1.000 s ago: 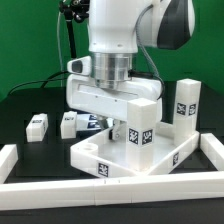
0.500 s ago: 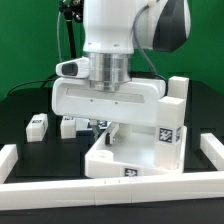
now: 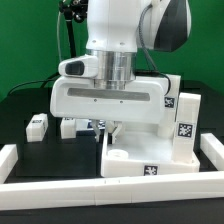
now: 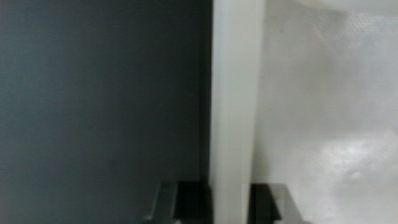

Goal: Assemble desk

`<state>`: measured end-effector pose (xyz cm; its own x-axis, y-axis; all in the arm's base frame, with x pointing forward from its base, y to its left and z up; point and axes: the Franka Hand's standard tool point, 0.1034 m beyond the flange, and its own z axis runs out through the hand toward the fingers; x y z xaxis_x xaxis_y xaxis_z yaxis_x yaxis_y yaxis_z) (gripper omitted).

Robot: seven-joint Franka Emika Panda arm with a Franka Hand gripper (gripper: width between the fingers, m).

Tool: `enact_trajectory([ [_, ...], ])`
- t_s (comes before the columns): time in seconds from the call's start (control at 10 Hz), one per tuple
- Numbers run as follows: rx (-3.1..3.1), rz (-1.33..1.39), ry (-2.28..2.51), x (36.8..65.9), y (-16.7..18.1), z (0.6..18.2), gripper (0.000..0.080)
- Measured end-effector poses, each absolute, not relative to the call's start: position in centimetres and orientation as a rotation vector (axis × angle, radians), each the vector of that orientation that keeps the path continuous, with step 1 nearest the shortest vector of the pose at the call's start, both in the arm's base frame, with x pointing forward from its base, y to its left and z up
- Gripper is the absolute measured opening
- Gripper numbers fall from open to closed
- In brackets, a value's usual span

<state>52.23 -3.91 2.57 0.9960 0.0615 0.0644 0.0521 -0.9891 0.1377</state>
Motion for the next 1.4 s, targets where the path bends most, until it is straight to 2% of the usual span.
enact_trajectory([
  [0.2, 2.922, 0.114, 0.479, 53.7, -3.6, 3.1, 0.0057],
  [0.6, 2.693, 0.087, 1.111, 57.0, -6.0, 3.9, 0.0058],
  [0.8, 2.619, 0.100, 1.210, 58.9, -3.7, 3.9, 0.0058],
  [1.3, 2.423, 0.043, 1.513, 59.2, -4.1, 4.1, 0.0059],
  [1.4, 2.336, 0.044, 1.604, 60.0, -3.4, 4.3, 0.0059],
])
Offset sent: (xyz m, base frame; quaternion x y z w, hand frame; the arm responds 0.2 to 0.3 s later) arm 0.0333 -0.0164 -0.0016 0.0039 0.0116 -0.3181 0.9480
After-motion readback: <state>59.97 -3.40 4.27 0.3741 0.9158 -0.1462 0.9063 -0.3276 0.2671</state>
